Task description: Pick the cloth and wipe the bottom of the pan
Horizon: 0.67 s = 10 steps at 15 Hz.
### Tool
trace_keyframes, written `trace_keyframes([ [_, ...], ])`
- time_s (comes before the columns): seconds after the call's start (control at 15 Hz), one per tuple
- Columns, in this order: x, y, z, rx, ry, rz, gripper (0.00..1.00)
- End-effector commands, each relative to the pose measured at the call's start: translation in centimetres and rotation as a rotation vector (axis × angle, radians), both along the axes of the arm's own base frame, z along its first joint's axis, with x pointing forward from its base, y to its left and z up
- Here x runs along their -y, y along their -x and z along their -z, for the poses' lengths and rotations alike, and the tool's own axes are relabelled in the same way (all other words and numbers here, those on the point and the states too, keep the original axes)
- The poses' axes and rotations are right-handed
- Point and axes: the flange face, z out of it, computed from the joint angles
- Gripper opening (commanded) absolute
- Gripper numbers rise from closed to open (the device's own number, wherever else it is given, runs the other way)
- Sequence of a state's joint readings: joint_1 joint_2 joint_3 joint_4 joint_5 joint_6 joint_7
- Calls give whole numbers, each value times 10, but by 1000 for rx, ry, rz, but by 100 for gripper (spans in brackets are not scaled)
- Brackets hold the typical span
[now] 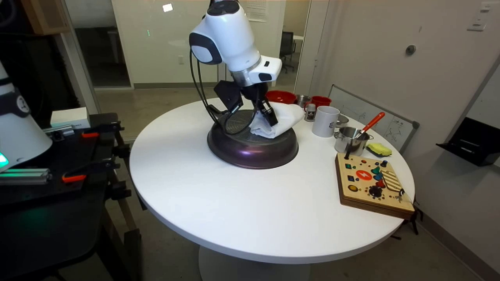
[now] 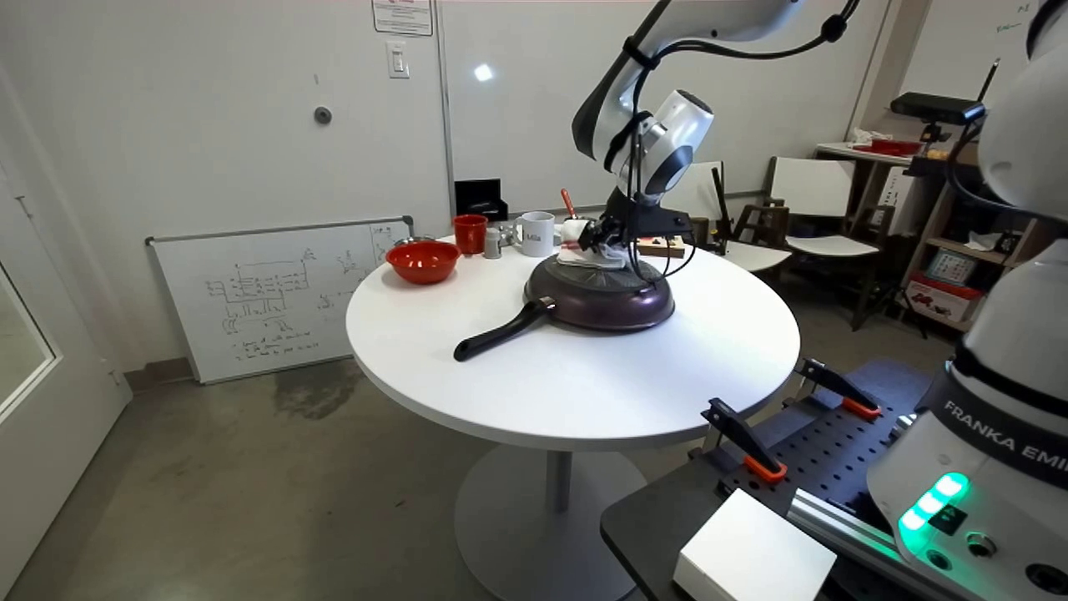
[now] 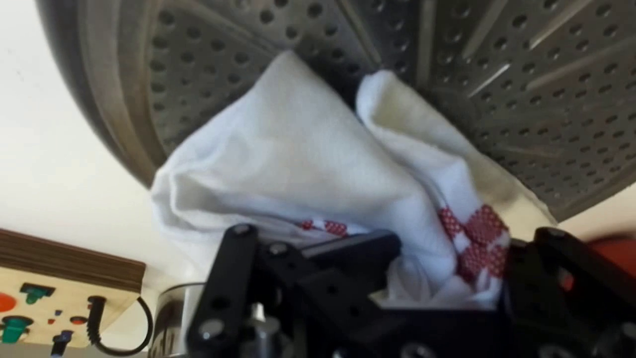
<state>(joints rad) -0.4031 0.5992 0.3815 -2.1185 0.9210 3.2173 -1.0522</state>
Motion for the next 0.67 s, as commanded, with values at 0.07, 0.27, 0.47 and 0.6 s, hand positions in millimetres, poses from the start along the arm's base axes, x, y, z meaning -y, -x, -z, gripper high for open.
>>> trace_keyframes([
  [0.07,6,-1,-21,-1,-42,1,2],
  [0.27,-6,4,-15,-43,-88,-30,1],
  [0.47,-21,12,-8,-94,-138,-76,2],
  [0.6,-35,16,-5,-120,-171,-108,2],
])
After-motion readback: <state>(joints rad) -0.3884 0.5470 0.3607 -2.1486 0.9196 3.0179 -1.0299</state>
